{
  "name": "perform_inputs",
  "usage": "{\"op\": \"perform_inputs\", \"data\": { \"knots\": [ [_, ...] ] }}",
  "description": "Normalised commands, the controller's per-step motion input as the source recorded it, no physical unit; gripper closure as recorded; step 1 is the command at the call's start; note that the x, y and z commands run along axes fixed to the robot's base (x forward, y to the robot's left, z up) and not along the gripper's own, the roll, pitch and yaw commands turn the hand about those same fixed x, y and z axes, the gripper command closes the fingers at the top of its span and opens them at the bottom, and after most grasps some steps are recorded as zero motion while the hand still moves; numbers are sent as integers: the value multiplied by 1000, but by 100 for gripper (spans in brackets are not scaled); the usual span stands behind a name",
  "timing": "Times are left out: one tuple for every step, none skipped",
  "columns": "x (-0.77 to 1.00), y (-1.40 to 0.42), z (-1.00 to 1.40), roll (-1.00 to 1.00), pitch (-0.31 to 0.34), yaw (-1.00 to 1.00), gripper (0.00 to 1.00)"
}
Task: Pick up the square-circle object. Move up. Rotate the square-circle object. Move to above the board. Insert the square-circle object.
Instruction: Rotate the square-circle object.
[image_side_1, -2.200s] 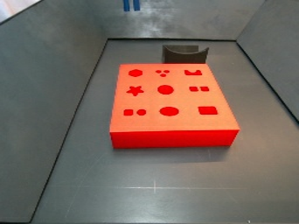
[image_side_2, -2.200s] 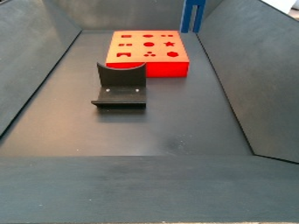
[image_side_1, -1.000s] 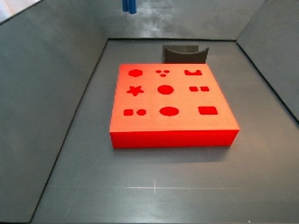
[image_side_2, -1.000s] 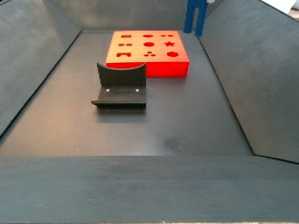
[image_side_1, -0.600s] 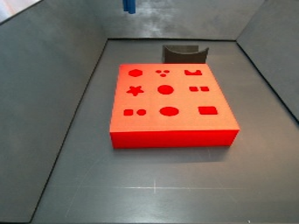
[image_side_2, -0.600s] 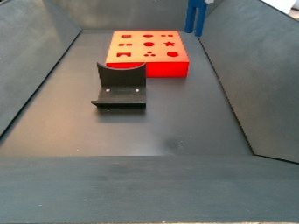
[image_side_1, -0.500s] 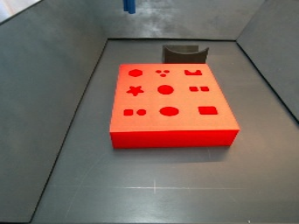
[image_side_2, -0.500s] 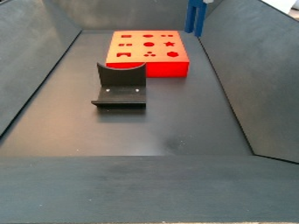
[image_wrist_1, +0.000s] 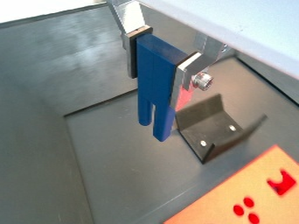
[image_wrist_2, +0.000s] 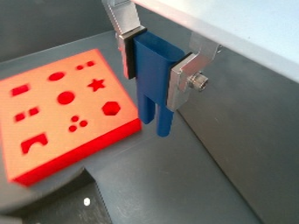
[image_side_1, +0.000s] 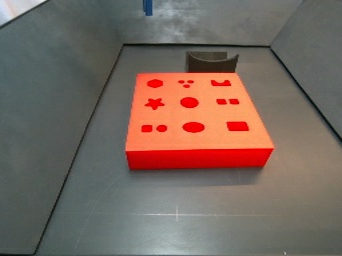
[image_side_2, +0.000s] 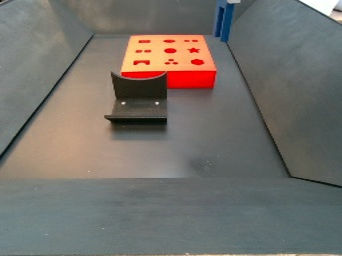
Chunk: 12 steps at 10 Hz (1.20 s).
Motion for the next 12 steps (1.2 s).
{"op": "perform_inputs", "data": {
  "knots": [
    [48,10,-20,-15,28,-1000,100],
    [47,10,-20,-16,29,-1000,100],
    [47,11,-20,-17,32,-1000,100],
    [47,11,-20,-19,34,-1000,100],
    [46,12,-20,-20,37,-1000,100],
    [46,12,-20,-21,39,-1000,100],
    [46,12,-20,-24,44,-1000,100],
    [46,12,-20,-26,47,-1000,100],
    [46,12,-20,-30,54,-1000,100],
    [46,12,-20,-32,58,-1000,100],
    [47,13,-19,-37,68,-1000,100],
    [47,13,-18,-43,78,-1000,100]
  ]
}}
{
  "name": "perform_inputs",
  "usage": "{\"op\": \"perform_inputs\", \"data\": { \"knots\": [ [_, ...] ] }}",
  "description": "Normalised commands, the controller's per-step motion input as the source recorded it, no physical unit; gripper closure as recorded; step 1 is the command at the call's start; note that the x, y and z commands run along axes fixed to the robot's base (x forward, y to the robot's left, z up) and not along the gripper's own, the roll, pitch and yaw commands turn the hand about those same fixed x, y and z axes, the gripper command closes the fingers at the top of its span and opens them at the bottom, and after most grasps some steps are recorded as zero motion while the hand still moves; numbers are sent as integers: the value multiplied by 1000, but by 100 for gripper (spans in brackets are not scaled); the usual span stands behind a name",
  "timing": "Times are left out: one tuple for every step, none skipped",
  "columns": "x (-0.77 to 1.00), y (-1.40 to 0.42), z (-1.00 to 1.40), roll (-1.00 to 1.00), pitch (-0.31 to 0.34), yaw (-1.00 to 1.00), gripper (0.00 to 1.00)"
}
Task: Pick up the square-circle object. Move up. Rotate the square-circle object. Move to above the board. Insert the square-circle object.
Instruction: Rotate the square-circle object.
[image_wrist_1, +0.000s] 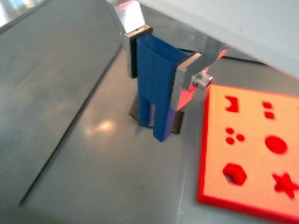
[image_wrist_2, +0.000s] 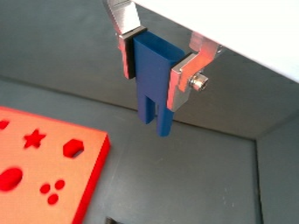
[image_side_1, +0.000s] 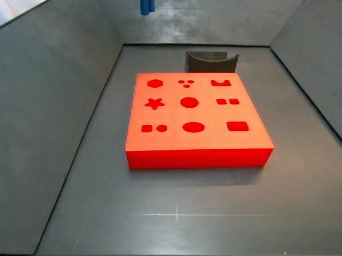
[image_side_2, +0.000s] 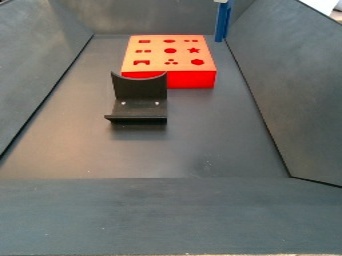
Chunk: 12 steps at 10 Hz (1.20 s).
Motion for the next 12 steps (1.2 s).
{"op": "perform_inputs", "data": {
  "knots": [
    [0,0,0,-17,31,-1000,100],
    [0,0,1,-18,32,-1000,100],
    [0,2,1,-20,36,-1000,100],
    [1,3,2,-21,37,-1000,100],
    [1,5,2,-23,42,-1000,100],
    [1,6,3,-25,45,-1000,100],
    [2,6,4,-29,51,-1000,100],
    [2,7,4,-31,55,-1000,100],
    [4,7,5,-37,64,-1000,100],
    [4,8,5,-42,73,-1000,100],
    [6,8,6,-49,86,-1000,100],
    [7,9,7,-60,103,-1000,100]
  ]
}}
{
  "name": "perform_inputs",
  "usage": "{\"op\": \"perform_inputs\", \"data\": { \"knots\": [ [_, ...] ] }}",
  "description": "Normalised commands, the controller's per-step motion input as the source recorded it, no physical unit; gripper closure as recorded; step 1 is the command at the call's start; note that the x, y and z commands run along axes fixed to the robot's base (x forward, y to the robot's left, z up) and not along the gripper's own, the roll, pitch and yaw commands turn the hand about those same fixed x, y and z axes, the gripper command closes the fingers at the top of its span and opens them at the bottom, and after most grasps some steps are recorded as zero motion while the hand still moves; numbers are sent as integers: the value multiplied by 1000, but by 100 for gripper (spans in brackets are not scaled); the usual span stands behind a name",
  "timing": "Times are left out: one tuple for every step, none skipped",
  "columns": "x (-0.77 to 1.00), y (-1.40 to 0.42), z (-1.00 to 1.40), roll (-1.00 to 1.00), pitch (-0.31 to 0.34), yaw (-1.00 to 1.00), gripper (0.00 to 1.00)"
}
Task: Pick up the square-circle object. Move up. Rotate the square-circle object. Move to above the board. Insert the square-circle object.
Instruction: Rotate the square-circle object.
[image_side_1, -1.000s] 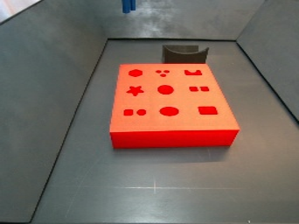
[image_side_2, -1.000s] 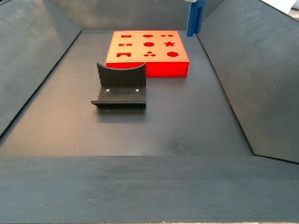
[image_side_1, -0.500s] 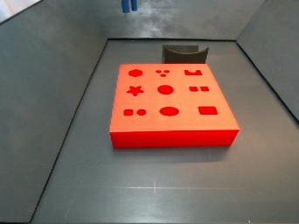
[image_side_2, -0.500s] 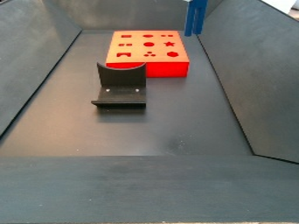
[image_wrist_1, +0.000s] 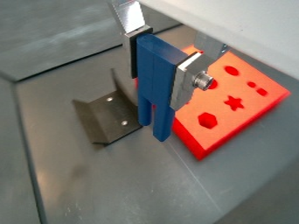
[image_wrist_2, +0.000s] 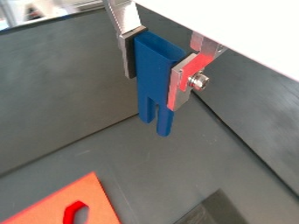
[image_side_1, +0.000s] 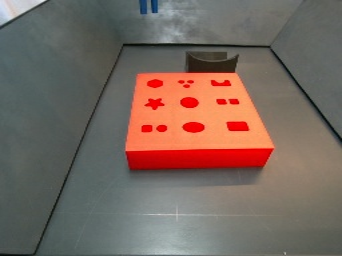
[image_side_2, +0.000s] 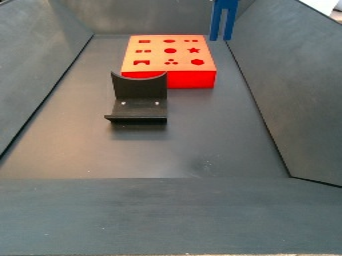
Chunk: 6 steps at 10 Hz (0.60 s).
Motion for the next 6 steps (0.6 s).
{"op": "perform_inputs", "data": {
  "knots": [
    [10,9,9,-69,116,-814,100],
    [12,9,11,-69,113,-574,100],
    [15,9,12,-68,110,-383,100],
    [18,10,14,-68,107,-224,100],
    [0,0,-1000,-68,106,-156,100],
    [6,1,-1000,-66,91,-114,100]
  ]
}}
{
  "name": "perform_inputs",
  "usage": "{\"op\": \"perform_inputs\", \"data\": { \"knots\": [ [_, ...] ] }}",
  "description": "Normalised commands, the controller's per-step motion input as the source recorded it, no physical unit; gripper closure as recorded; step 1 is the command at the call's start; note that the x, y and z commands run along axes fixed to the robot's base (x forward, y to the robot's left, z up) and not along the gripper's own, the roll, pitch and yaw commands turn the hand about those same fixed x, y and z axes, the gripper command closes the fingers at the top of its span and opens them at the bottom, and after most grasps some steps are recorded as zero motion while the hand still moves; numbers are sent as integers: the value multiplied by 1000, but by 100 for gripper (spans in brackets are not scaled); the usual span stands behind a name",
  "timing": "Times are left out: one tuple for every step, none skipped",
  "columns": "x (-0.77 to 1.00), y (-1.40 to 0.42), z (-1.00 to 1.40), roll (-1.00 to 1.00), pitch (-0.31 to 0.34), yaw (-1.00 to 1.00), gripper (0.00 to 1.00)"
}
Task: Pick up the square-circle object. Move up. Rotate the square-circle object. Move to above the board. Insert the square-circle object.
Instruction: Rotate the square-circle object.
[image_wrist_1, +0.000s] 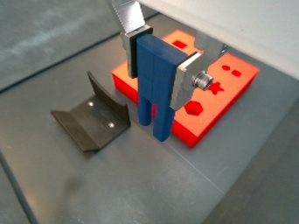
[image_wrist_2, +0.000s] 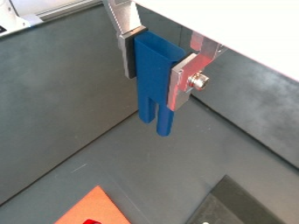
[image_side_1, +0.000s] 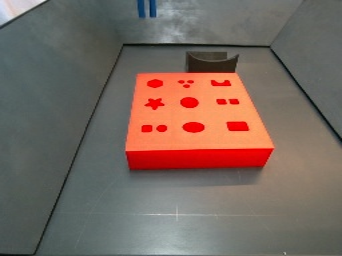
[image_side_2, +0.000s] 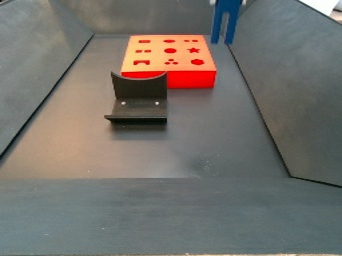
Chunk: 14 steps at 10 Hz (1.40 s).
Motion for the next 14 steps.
{"op": "perform_inputs", "data": {
  "knots": [
    [21,3,-1000,-62,51,-91,100],
    [20,3,-1000,-58,18,-77,100],
    [13,5,-1000,-51,-30,-67,100],
    [12,5,-1000,-49,-41,-64,100],
    [15,8,-1000,-47,-44,-61,100],
    [19,10,-1000,-46,-43,-59,100],
    [23,14,-1000,-44,-35,-57,100],
    [24,16,-1000,-43,-37,-56,100],
    [22,20,-1000,-41,-40,-54,100],
    [23,23,-961,-39,-44,-53,100],
    [21,25,-810,-38,-45,-52,100],
    [21,25,-660,-36,-45,-52,100],
    [21,25,-463,-35,-40,-51,100],
    [24,26,-318,-33,-35,-51,100]
  ]
}}
